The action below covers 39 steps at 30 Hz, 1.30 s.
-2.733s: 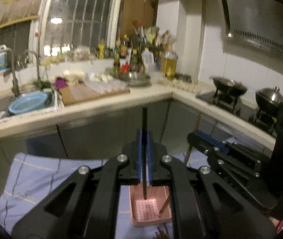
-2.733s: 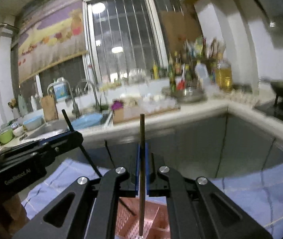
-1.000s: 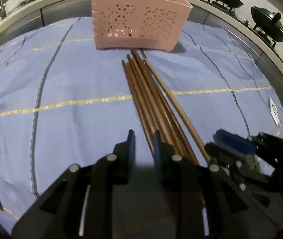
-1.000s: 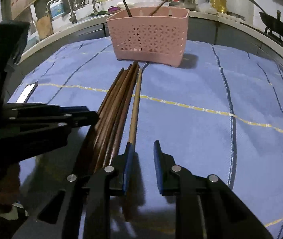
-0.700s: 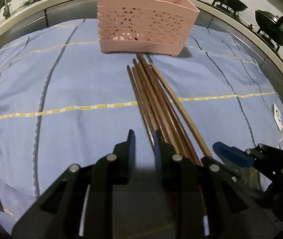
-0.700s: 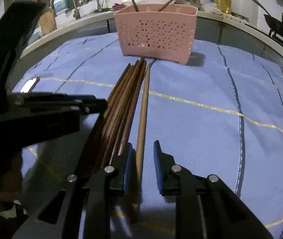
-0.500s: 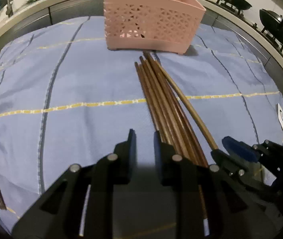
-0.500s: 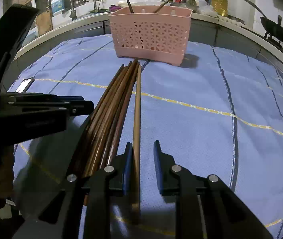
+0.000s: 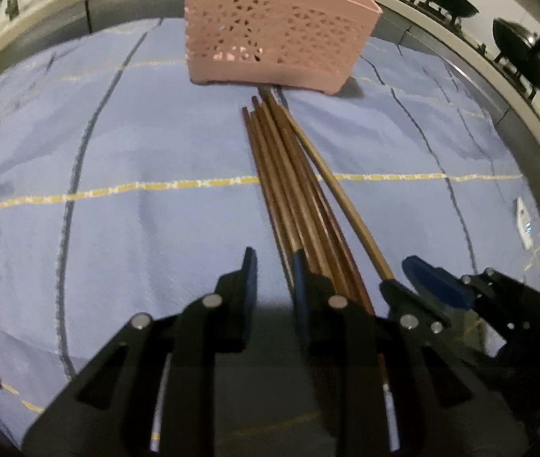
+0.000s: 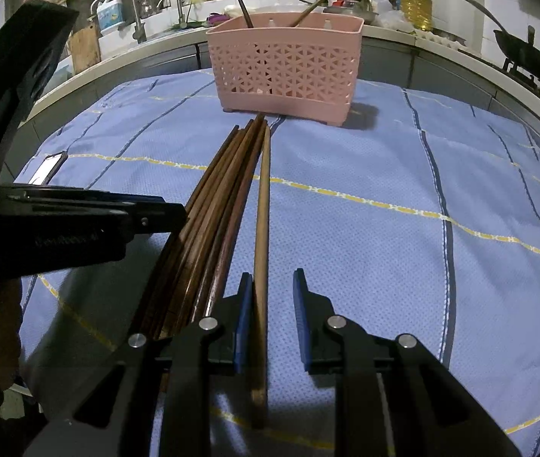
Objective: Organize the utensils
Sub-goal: 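Grasp one chopstick with the right gripper while the left gripper grasps another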
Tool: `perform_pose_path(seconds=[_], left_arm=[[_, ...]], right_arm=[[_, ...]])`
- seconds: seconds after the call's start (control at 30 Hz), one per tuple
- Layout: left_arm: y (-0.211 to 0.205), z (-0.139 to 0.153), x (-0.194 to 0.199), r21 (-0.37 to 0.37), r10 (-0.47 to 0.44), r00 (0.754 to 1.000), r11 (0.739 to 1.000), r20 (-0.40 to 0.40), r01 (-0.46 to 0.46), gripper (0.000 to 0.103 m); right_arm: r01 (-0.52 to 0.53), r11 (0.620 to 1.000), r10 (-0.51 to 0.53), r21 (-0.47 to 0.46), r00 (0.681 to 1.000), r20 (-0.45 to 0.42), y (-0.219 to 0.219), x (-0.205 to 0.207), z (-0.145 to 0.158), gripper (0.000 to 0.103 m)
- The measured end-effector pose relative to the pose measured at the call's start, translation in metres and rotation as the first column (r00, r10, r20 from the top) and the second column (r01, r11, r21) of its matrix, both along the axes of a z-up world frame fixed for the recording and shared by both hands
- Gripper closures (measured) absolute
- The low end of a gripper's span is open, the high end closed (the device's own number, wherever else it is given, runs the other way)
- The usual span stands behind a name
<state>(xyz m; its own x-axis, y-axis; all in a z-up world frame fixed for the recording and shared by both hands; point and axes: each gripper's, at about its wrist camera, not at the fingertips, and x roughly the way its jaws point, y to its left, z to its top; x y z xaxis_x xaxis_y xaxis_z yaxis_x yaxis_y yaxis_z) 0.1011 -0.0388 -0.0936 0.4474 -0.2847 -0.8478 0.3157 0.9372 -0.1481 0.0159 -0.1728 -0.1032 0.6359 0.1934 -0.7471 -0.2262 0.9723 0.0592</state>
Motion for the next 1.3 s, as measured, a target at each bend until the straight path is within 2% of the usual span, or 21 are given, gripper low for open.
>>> perform_pose_path(seconds=[0.3,0.57,0.6,0.67,0.7,0.77,1.03,1.3], left_arm=[[-0.006,-0.001,0.002,0.047,0.018,1.000,0.999,0.021,-0.019,0.081],[-0.019,-0.003,-0.003,0.136,0.000,0.995,0.991,0.097,-0.013,0.081],[-0.019,-0.003,-0.003,0.137,-0.005,0.995,0.991,0.102,-0.009,0.084],[-0.017,-0.003,-0.005,0.125,-0.020,0.994,0.992,0.103,0.007,0.094],[-0.015,-0.003,-0.006,0.118,-0.023,0.995,0.993,0.099,0.011,0.095],[-0.010,-0.003,-0.008,0.109,-0.031,0.995,0.994,0.095,0.021,0.096],[0.031,-0.004,-0.023,0.071,-0.074,0.995,0.995,0.073,0.069,0.096],[0.043,-0.004,-0.015,0.020,-0.098,0.995,0.995,0.027,0.098,0.095]], right_arm=[[0.004,1.000,-0.004,-0.016,1.000,0.018,0.002,-0.004,-0.001,0.081],[0.007,1.000,-0.006,-0.021,0.999,0.034,0.001,-0.007,-0.003,0.081],[0.006,1.000,-0.005,-0.022,0.999,0.038,0.001,-0.007,-0.003,0.081],[0.013,1.000,-0.012,-0.024,0.999,0.041,0.000,-0.008,-0.003,0.083],[0.020,1.000,-0.019,-0.022,0.999,0.038,-0.002,-0.008,-0.003,0.090],[0.047,0.999,-0.047,-0.021,0.998,0.034,-0.009,-0.007,-0.002,0.094],[0.120,0.993,-0.120,-0.015,0.993,0.000,-0.038,-0.023,-0.002,0.095],[0.092,0.996,-0.091,0.002,0.994,-0.061,-0.042,-0.018,0.001,0.094]])
